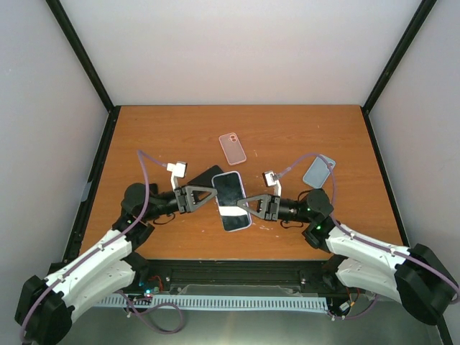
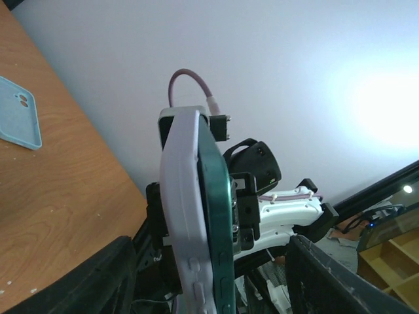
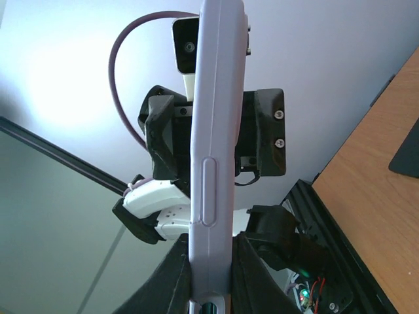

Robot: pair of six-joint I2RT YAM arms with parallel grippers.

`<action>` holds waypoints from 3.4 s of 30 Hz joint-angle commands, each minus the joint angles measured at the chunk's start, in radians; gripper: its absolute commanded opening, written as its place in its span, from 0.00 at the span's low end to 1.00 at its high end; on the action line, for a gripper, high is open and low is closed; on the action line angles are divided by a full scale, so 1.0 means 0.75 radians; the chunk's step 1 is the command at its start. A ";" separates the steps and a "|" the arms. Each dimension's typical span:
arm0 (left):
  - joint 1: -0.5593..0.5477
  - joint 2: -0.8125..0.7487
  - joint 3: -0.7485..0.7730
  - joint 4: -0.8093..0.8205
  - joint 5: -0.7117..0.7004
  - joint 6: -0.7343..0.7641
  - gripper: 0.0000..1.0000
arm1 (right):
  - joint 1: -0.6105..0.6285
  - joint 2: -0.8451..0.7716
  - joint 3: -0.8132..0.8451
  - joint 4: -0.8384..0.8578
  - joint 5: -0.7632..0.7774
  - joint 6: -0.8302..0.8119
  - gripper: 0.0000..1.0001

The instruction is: Put the phone into the phone case

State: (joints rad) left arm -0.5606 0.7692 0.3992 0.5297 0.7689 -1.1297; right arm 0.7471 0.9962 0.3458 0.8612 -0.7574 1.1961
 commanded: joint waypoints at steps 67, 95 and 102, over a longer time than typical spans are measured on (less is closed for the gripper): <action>-0.022 0.297 -0.036 0.189 0.166 -0.120 0.70 | 0.008 0.024 0.056 -0.024 0.615 0.110 0.15; -0.037 0.268 0.067 -0.135 0.006 0.010 0.00 | 0.008 0.063 0.004 -0.102 0.568 0.097 0.16; -0.037 0.229 0.063 -0.210 -0.037 0.040 0.34 | 0.008 0.054 0.008 -0.185 0.561 0.070 0.16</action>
State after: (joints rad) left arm -0.5846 0.9745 0.3996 0.4118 0.7883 -1.1477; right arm 0.7479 1.0554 0.3466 0.7334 -0.3264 1.2785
